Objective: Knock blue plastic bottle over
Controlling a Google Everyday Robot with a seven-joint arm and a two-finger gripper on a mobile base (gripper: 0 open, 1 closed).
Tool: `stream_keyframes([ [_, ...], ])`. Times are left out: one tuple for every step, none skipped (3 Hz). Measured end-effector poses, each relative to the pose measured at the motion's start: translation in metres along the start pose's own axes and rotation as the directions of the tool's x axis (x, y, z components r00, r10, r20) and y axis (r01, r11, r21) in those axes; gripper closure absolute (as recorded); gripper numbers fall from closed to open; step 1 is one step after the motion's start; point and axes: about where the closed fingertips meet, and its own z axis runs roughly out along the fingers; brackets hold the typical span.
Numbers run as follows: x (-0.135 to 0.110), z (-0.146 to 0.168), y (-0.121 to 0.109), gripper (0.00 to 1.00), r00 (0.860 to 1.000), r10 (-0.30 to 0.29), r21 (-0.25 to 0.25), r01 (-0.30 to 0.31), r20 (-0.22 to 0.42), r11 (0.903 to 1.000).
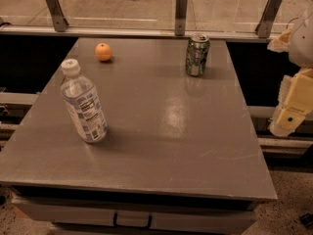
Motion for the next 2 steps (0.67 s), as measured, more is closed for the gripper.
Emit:
stream_keyframes([
  [0.0000,0.0000,0.0000,0.00,1.000,0.000,0.000,0.000,0.000,1.0000],
  [-0.0069,0.0004,0.0000,0.00,1.000,0.002,-0.004,-0.002,0.026,1.0000],
])
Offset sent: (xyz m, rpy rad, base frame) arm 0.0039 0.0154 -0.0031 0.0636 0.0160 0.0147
